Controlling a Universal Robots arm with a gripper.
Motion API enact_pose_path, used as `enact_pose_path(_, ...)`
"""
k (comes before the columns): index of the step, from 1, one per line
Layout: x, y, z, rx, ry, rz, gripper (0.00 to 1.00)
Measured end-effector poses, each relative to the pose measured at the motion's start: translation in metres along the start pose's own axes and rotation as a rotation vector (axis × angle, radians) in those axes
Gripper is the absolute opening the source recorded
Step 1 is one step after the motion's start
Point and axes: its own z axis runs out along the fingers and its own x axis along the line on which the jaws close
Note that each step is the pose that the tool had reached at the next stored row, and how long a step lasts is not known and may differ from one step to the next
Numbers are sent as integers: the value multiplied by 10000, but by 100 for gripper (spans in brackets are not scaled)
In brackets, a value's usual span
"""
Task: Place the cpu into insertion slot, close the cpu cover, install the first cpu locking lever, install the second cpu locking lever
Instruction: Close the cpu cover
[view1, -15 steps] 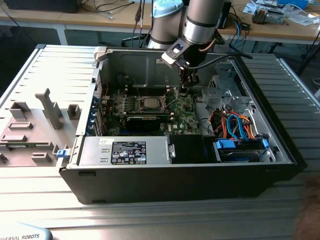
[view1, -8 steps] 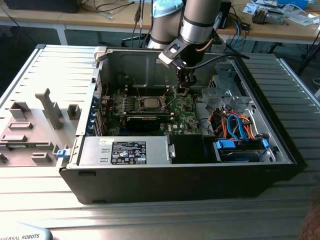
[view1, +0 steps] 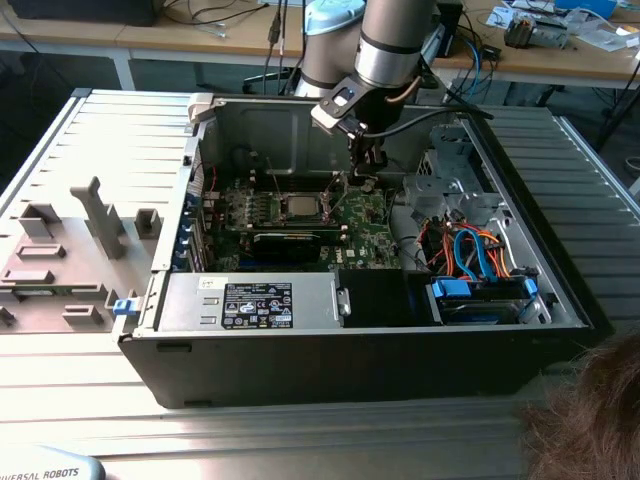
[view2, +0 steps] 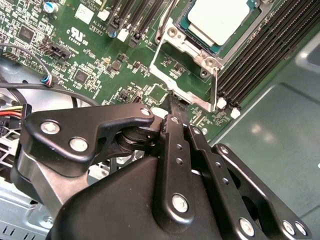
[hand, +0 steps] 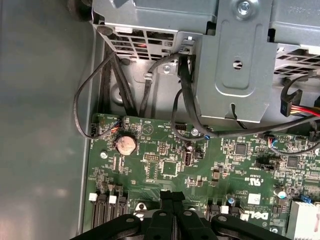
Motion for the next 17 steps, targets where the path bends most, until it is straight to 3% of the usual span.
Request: enact_pose_path(17, 6, -54, 9, 1, -1, 0, 11)
